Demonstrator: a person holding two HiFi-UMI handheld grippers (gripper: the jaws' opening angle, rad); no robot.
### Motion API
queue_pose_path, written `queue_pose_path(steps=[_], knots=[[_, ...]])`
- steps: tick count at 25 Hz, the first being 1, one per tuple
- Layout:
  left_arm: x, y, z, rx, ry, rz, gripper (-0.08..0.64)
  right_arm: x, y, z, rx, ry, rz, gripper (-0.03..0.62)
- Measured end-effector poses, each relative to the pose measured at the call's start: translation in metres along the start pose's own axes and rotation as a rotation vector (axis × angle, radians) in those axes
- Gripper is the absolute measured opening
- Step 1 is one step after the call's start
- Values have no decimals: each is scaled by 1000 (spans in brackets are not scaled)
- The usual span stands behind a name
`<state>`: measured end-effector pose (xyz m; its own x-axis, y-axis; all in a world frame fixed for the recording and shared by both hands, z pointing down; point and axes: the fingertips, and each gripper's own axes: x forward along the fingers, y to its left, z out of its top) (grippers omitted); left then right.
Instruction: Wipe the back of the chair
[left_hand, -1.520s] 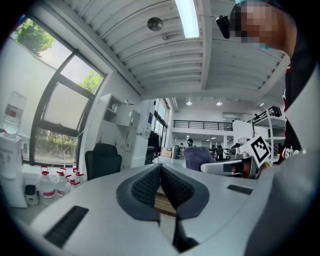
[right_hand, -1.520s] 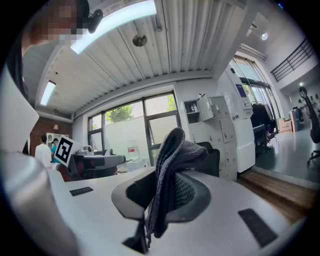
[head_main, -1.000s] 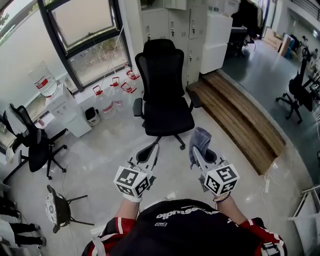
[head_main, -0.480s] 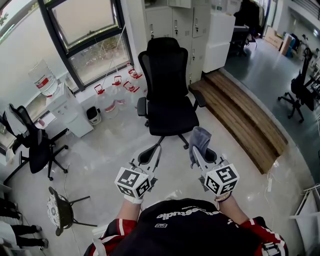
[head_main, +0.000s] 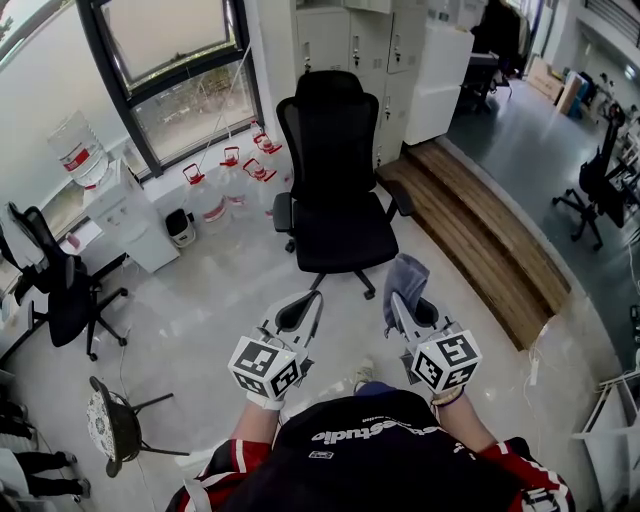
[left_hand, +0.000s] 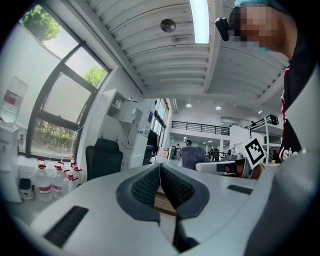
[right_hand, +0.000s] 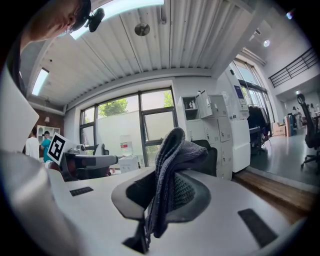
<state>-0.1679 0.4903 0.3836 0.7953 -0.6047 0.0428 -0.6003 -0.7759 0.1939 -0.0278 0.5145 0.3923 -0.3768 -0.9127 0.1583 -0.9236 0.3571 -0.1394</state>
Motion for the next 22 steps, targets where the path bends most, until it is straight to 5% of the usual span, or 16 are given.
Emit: queue_pose_path(steps=[10,22], knots=[[86,67,0,17,43,43,25,94,-68,7,42,5,48,52],[260,153,52,63,63,67,25,233,-192,65,56,-8,130,52]])
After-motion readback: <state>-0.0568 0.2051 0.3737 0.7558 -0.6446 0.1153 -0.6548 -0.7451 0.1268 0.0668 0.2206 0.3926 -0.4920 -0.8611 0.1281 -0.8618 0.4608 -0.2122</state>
